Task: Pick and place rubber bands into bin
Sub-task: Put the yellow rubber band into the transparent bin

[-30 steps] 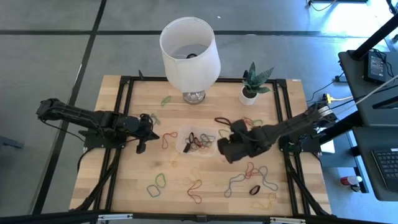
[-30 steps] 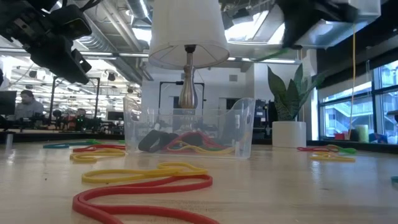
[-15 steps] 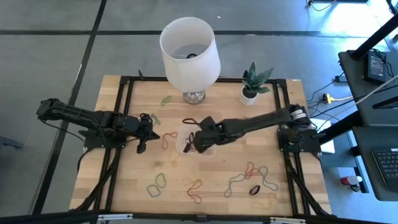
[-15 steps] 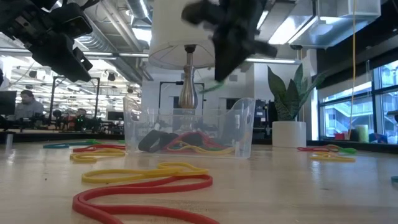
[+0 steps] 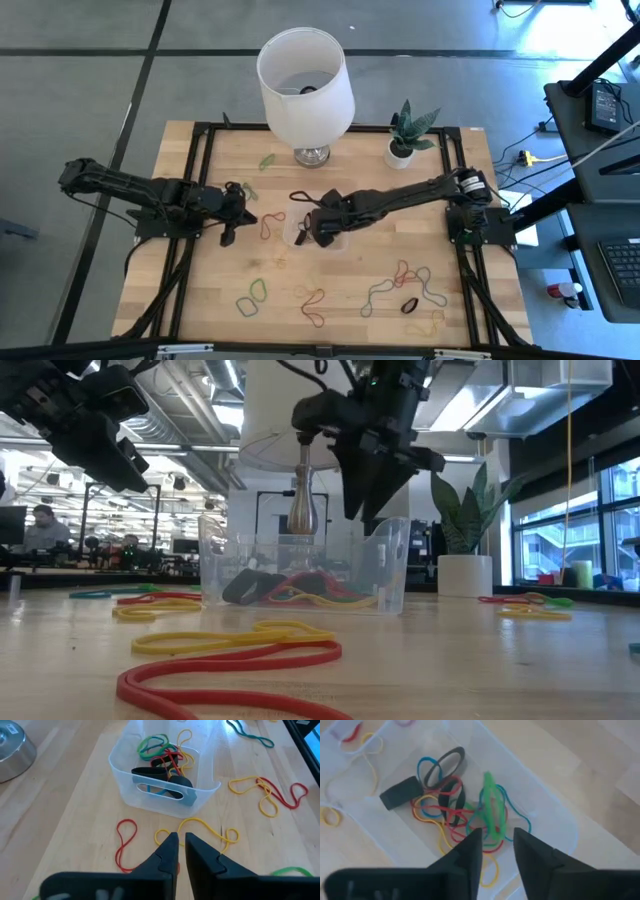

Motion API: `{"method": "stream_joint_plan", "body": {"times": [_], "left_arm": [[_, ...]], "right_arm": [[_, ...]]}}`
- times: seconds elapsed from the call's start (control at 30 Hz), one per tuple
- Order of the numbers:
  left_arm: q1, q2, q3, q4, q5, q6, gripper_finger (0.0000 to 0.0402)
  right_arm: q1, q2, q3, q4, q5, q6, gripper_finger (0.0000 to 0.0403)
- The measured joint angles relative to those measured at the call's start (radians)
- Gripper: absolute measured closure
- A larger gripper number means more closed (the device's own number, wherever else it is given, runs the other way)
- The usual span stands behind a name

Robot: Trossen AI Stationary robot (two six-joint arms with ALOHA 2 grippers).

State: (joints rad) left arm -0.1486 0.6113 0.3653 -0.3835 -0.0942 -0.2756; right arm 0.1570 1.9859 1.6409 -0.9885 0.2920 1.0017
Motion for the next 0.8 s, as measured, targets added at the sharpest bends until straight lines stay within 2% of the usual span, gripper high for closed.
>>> {"method": "stream_joint_plan", "body": {"times": [0.17,0.3,0.4,0.53,0.67,0.8], "left_arm": [[0.000,0.004,0.000,0.040,-0.016,-0.017,0.0349],[-0.002,0.027,0.000,0.085,-0.016,-0.054,0.0314],[-0.010,0.057,0.000,0.104,-0.004,-0.081,0.0286],[-0.067,0.140,0.034,0.131,0.002,-0.132,0.0264],[-0.153,0.273,0.130,0.091,-0.075,-0.169,0.0263],[-0.206,0.432,0.252,-0.018,-0.139,-0.259,0.0266]], "right_arm": [[0.008,-0.051,0.000,-0.086,0.000,-0.041,0.0261],[0.044,-0.123,-0.007,-0.206,0.014,-0.050,0.0266],[0.076,-0.201,-0.061,-0.266,0.054,-0.028,0.0277],[0.120,-0.343,-0.218,-0.253,0.074,0.054,0.0292],[0.178,-0.495,-0.419,-0.191,0.072,0.174,0.0305],[0.245,-0.626,-0.597,-0.093,0.073,0.278,0.0313]]}}
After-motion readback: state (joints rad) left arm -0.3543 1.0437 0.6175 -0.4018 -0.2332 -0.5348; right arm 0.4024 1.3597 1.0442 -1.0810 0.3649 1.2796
